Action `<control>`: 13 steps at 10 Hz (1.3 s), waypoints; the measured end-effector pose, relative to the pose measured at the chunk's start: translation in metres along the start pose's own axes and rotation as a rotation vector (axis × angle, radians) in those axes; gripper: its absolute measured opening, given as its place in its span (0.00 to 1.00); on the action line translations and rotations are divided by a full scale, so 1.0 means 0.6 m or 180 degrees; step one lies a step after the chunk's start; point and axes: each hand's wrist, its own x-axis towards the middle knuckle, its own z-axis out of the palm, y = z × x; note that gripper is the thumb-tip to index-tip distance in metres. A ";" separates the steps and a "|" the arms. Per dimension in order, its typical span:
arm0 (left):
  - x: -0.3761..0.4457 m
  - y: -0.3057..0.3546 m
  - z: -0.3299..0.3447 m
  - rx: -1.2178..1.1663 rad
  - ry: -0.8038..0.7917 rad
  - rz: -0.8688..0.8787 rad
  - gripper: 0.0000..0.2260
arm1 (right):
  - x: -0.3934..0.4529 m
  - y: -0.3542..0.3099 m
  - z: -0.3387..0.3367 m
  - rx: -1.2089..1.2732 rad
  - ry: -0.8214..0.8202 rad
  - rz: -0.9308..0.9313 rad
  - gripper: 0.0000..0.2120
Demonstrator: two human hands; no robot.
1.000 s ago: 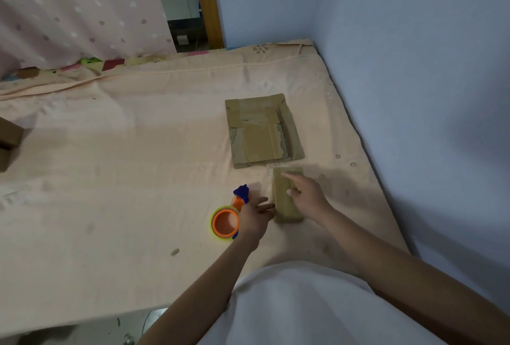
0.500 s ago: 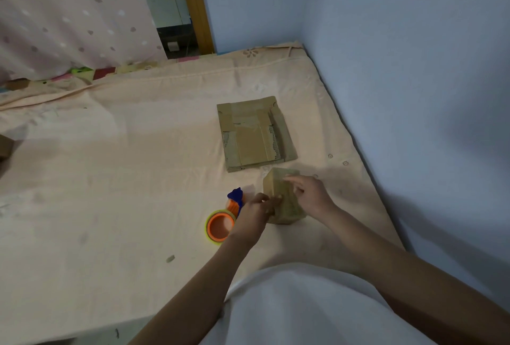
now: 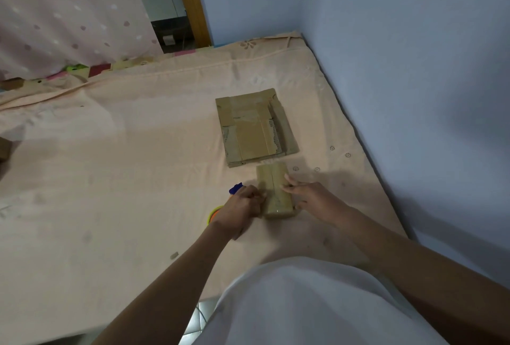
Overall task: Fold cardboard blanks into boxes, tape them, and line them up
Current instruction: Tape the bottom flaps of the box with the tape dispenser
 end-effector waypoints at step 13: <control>0.029 0.053 -0.002 -0.0642 0.0423 -0.0864 0.21 | -0.008 -0.012 0.018 0.0058 0.0191 0.0548 0.34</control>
